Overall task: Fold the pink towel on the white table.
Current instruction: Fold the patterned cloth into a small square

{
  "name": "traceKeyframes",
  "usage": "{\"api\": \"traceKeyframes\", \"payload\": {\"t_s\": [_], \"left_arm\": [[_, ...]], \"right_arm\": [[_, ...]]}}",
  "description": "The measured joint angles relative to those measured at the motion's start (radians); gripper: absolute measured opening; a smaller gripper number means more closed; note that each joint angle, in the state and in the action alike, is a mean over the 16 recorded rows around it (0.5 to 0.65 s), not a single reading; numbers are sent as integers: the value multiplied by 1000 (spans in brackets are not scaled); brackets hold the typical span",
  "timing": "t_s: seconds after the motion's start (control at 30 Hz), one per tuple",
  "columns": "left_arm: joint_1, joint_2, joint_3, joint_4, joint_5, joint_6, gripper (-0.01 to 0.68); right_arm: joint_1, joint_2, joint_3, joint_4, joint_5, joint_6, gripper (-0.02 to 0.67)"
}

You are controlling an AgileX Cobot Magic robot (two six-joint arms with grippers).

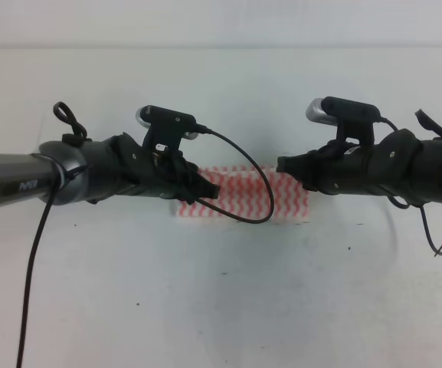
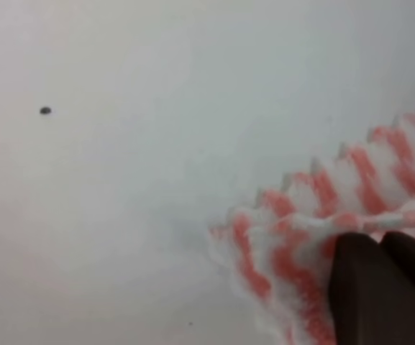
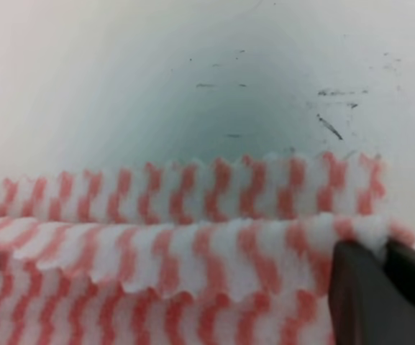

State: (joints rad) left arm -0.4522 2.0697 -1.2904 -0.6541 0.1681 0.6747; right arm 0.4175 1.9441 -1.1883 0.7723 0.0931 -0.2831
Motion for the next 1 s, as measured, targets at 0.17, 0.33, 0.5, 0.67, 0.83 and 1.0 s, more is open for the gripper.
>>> {"api": "traceKeyframes", "payload": {"t_s": [0.17, 0.33, 0.5, 0.67, 0.83, 1.0], "left_arm": [[0, 0, 0, 0, 5, 0, 19], [1, 0, 0, 0, 7, 1, 19], [1, 0, 0, 1, 6, 1, 19], [1, 0, 1, 1, 8, 2, 20], [1, -2, 1, 1, 5, 4, 21], [1, -4, 1, 2, 0, 6, 22]], "right_arm": [[0, 0, 0, 2, -9, -5, 60], [0, 0, 0, 4, -32, -6, 115], [0, 0, 0, 4, -61, -6, 156], [-3, 0, -4, 0, -75, -6, 169], [-12, 0, -31, -17, -37, -7, 150], [-21, 2, -76, -45, 36, -7, 106]]}}
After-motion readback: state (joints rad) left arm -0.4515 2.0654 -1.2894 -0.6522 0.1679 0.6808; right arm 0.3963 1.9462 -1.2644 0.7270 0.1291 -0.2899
